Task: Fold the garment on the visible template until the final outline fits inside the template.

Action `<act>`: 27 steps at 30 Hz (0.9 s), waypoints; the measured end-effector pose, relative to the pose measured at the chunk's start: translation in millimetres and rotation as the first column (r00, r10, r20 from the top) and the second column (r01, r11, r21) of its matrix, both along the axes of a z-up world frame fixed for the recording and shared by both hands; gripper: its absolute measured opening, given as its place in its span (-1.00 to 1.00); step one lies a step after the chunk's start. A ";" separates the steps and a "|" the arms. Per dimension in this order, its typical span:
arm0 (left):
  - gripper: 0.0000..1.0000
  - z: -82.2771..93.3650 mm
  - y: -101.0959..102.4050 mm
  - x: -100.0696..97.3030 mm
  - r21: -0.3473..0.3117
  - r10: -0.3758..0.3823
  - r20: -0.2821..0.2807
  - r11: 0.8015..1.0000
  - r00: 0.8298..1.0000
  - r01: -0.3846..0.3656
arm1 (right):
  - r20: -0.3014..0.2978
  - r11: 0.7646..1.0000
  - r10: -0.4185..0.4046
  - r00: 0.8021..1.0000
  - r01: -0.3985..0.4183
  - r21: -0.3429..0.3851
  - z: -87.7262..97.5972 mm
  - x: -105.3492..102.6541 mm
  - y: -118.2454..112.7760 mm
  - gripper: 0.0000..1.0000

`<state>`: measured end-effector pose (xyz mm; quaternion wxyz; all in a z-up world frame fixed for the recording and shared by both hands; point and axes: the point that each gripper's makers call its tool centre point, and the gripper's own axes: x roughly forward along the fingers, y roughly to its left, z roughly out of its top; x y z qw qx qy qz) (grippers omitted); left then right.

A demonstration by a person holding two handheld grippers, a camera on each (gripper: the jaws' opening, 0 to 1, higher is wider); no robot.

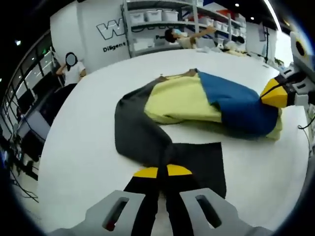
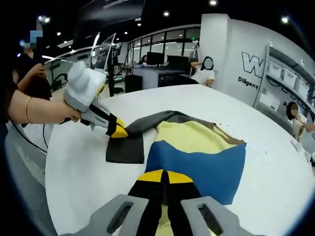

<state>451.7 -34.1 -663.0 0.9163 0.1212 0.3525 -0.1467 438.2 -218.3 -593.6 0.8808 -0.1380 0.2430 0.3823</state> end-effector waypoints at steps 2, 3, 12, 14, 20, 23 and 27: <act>-0.94 -0.2 8.9 -0.1 0.007 0.022 -0.001 1.000 1.000 -0.022 | -0.009 0.998 -0.043 0.999 0.044 0.052 9.5 6.4 -7.4 -1.00; -0.94 -0.5 12.3 -0.3 0.011 0.030 -0.002 0.999 1.000 -0.030 | -0.011 0.998 -0.051 0.999 0.052 0.048 11.0 8.7 -12.1 -1.00; -0.94 -1.0 29.6 -3.2 0.014 0.069 -0.006 0.998 0.998 -0.069 | 0.000 0.986 -0.151 0.989 0.150 0.075 28.1 33.1 -46.6 -1.00; -0.94 -2.3 34.4 -3.3 0.025 0.071 -0.008 0.997 0.997 -0.071 | -0.013 0.980 -0.178 0.984 0.178 0.091 30.5 37.9 -53.8 -1.00; -0.94 -4.2 50.6 -1.9 0.041 0.092 -0.018 0.995 0.996 -0.091 | -0.028 0.953 -0.254 0.967 0.255 0.160 44.7 50.6 -78.0 -1.00; -0.94 -5.3 56.1 0.5 0.048 0.093 -0.023 0.995 0.995 -0.092 | -0.065 0.929 -0.297 0.953 0.304 0.213 47.2 56.1 -90.6 -1.00; -0.94 -6.9 63.4 2.7 0.064 0.094 -0.026 0.994 0.995 -0.093 | -0.110 0.892 -0.350 0.930 0.367 0.265 51.8 60.2 -108.3 -1.00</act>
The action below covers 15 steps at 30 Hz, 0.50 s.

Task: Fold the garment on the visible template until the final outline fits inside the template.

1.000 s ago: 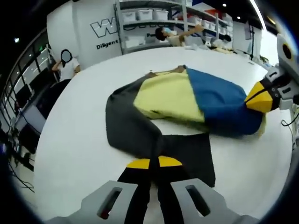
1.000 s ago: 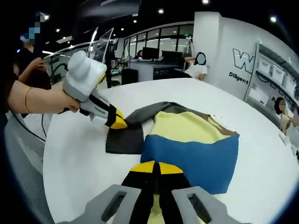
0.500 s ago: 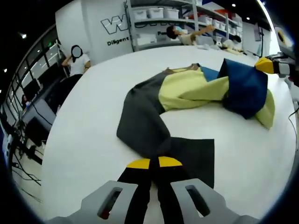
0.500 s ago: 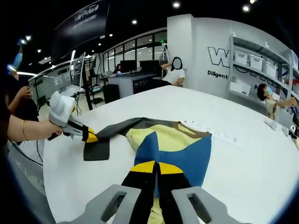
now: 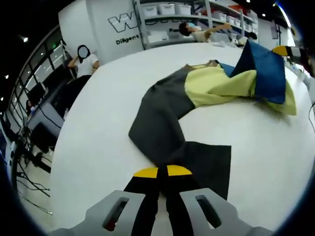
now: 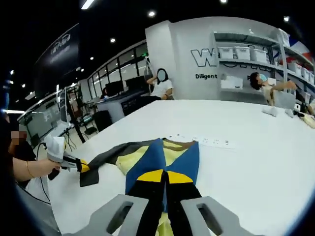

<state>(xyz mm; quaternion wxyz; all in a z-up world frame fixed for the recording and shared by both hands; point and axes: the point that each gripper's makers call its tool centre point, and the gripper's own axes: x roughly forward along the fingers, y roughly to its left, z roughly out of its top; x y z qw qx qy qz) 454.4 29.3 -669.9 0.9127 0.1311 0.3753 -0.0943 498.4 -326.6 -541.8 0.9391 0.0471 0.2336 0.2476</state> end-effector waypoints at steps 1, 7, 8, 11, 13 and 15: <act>-0.94 0.4 1.5 0.5 0.001 0.001 -0.001 1.000 1.000 -0.001 | -0.003 1.000 -0.026 1.000 0.026 -0.015 -1.3 2.6 -8.4 -1.00; -0.94 0.9 12.5 4.7 0.025 0.008 -0.007 1.000 1.000 -0.008 | -0.030 0.990 -0.113 0.993 0.110 -0.086 -16.2 10.8 -45.5 -1.00; -0.94 1.0 13.9 4.6 0.026 0.009 -0.007 1.000 1.000 -0.009 | -0.038 0.988 -0.122 0.992 0.117 -0.105 -19.5 11.2 -51.3 -1.00; -0.94 1.2 18.7 4.6 0.028 0.015 -0.005 0.999 1.000 -0.015 | -0.053 0.982 -0.149 0.987 0.142 -0.123 -27.8 13.6 -66.2 -1.00; -0.94 1.0 21.7 6.1 0.032 0.019 -0.006 0.999 1.000 -0.019 | -0.061 0.974 -0.183 0.981 0.172 -0.148 -35.1 15.3 -78.9 -1.00; -0.94 1.2 24.0 7.1 0.034 0.022 -0.007 0.999 1.000 -0.022 | -0.061 0.967 -0.199 0.978 0.185 -0.177 -41.6 16.7 -88.6 -1.00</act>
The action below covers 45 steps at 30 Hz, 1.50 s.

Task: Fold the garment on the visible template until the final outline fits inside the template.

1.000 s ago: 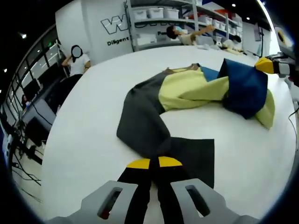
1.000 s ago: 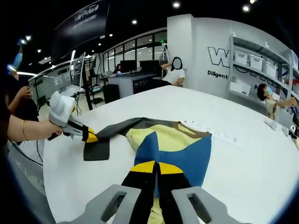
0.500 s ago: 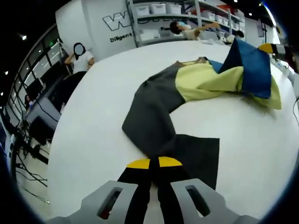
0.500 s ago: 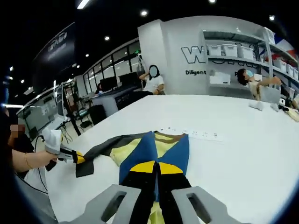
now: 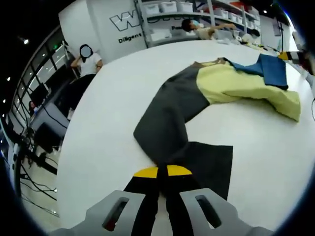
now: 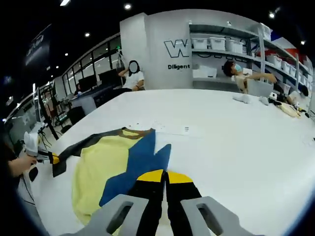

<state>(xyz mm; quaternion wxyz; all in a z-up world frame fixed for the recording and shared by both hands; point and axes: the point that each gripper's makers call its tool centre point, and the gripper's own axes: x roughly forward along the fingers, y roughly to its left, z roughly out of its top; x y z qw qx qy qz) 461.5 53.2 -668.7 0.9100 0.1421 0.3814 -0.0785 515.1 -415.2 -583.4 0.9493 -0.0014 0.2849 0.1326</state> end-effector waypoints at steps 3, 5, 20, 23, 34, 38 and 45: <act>-0.94 0.1 4.0 0.9 0.008 0.005 -0.001 1.000 1.000 -0.005 | -0.014 0.996 -0.068 0.998 0.067 -0.056 -10.0 2.1 -23.0 -1.00; -0.94 0.1 8.5 1.3 0.017 0.011 -0.001 1.000 1.000 -0.011 | -0.026 0.990 -0.125 0.992 0.123 -0.071 -15.0 2.2 -37.6 -1.00; -0.94 0.8 31.6 7.5 0.054 0.050 0.006 0.997 0.999 -0.050 | -0.055 0.963 -0.259 0.964 0.253 -0.094 -39.8 -6.5 -87.7 -1.00; -0.94 1.0 34.7 9.9 0.056 0.055 0.006 0.997 0.998 -0.055 | -0.056 0.959 -0.271 0.961 0.265 -0.097 -40.6 -4.9 -91.8 -1.00; -0.93 1.6 40.8 14.2 0.083 0.050 0.008 0.995 0.999 -0.051 | -0.062 0.953 -0.278 0.959 0.267 -0.143 -46.4 1.2 -98.6 -1.00; -0.91 2.6 40.8 13.5 0.091 0.051 0.010 0.995 0.999 -0.052 | -0.069 0.954 -0.278 0.958 0.268 -0.132 -48.5 0.3 -96.2 -1.00; -0.60 6.1 42.4 10.9 0.047 0.086 0.024 0.995 0.996 -0.087 | -0.033 0.971 -0.228 0.973 0.225 -0.079 -37.4 -1.9 -81.0 -0.81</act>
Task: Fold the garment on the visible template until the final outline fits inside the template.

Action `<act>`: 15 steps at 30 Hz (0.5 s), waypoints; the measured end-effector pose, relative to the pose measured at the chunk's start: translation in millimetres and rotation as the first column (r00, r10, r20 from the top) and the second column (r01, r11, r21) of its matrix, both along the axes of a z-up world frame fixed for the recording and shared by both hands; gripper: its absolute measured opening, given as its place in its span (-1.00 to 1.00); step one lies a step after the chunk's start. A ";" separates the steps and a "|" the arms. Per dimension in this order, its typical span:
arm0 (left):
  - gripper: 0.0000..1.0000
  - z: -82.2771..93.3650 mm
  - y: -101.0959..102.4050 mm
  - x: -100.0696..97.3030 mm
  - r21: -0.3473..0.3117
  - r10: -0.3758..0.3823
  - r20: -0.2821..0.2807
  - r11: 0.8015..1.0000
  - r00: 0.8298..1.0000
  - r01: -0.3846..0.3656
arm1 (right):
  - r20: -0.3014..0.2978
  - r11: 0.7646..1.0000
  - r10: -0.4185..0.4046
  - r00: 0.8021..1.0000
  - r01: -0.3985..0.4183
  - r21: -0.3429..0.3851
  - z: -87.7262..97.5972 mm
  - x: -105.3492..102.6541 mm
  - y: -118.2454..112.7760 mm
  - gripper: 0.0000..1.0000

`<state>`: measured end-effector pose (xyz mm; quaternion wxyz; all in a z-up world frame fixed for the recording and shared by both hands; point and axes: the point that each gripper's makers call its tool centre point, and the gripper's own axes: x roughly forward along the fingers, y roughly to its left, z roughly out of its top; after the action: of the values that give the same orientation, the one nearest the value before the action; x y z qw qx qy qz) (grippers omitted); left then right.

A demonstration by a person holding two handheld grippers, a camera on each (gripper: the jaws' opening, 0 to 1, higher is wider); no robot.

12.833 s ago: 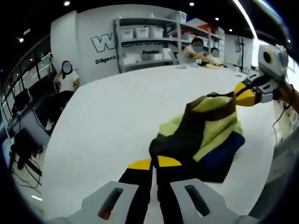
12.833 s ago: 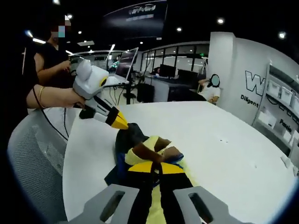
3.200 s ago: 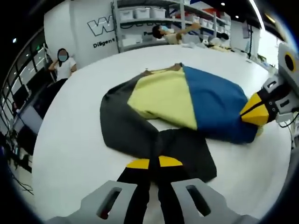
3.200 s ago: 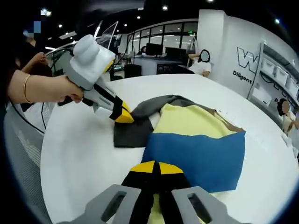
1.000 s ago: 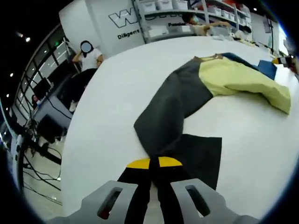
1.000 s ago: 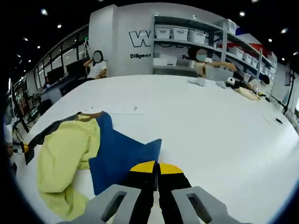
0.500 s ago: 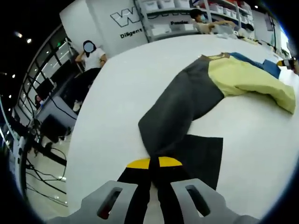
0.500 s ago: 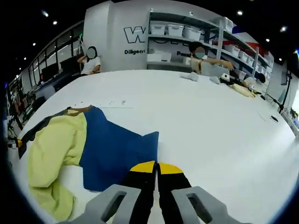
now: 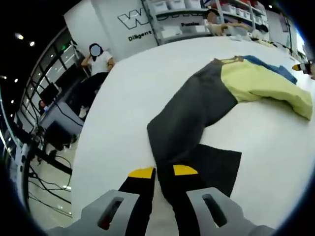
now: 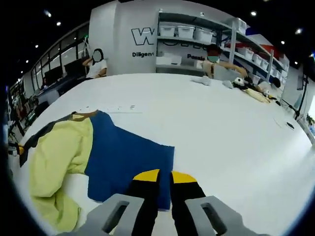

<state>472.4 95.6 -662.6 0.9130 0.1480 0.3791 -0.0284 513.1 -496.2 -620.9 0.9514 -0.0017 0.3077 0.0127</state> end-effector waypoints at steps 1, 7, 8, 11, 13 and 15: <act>-0.54 0.5 -1.6 -1.6 -0.014 0.004 -0.002 1.000 1.000 -0.004 | 0.006 1.000 0.001 1.000 -0.002 0.028 2.0 -0.7 3.7 -0.71; -0.27 8.4 -12.1 -4.5 -0.043 -0.018 0.025 0.999 1.000 0.019 | 0.042 0.996 0.062 0.997 -0.065 0.054 15.0 -7.7 25.3 -0.23; -0.23 10.1 -13.4 -5.1 -0.044 -0.019 0.031 0.999 0.999 0.020 | 0.047 0.996 0.076 0.996 -0.078 0.051 16.5 -8.7 28.9 -0.15; -0.03 18.1 -21.2 -5.7 -0.060 -0.038 0.059 0.997 0.998 0.041 | 0.061 0.990 0.123 0.991 -0.126 0.055 23.4 -14.1 43.9 0.08; 0.15 23.3 -26.2 -5.2 -0.067 -0.057 0.082 0.996 0.995 0.062 | 0.063 0.987 0.145 0.987 -0.149 0.061 25.7 -17.3 51.6 0.23; 0.30 26.5 -29.1 -6.5 -0.067 -0.064 0.091 0.995 0.994 0.070 | 0.065 0.982 0.173 0.983 -0.177 0.058 28.3 -21.2 60.1 0.36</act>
<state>466.0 66.5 -636.1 0.9321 0.1296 0.3317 -0.0658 492.0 -436.1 -592.6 0.9549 0.0013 0.2773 0.1062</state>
